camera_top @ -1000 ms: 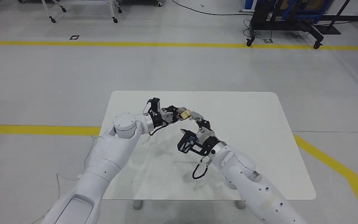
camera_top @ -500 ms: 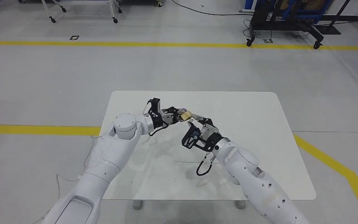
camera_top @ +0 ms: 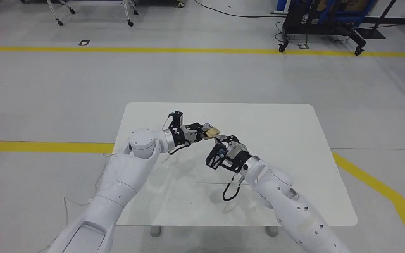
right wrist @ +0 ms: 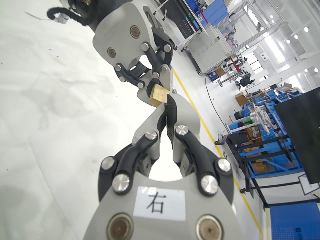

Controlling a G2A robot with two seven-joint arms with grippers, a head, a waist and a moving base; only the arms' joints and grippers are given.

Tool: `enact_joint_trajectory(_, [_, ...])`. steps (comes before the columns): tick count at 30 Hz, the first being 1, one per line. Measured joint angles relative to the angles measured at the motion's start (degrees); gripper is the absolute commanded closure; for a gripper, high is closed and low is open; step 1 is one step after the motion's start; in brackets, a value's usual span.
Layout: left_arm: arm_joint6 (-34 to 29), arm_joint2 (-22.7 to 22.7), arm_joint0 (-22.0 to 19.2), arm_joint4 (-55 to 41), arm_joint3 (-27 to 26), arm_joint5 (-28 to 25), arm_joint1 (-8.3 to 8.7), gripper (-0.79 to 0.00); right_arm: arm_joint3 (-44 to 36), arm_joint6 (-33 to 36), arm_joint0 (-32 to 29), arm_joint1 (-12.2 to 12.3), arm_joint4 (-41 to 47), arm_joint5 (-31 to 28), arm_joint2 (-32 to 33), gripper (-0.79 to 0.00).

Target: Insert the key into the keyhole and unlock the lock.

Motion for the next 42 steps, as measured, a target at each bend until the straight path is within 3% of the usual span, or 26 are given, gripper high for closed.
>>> enact_joint_trajectory(5, [1.1, 0.3, 0.5, 2.2, -0.8, -1.9, 0.06, 0.000, 1.6, -2.0, -0.6, -0.5, 10.7, -0.5, 2.0, 0.000])
enact_joint_trajectory(11, [1.8, 0.1, 1.0, 3.1, -1.5, -2.9, 0.14, 0.000, 5.0, -6.1, 0.0, -0.5, 22.6, -6.4, 4.9, 0.000])
enact_joint_trajectory(26, [1.6, -0.4, 1.6, 3.6, -2.4, -3.5, 0.23, 0.000, 12.5, -14.3, 1.3, -0.4, 38.3, -19.2, 7.9, 0.000])
enact_joint_trajectory(35, [1.2, -0.4, 1.6, 3.9, -2.5, -3.4, 0.22, 0.000, 12.8, -11.6, 2.1, -0.4, 36.8, -17.0, 7.8, 0.000])
enact_joint_trajectory(38, [1.0, -0.4, 1.6, 3.9, -2.5, -3.4, 0.20, 0.000, 11.9, -10.5, 2.0, -0.4, 35.5, -15.7, 7.6, -0.092])
enact_joint_trajectory(42, [0.7, -0.4, 1.5, 3.6, -2.3, -3.3, 0.15, 0.000, 10.6, -9.7, 2.0, -0.3, 33.9, -14.7, 7.4, -0.145])
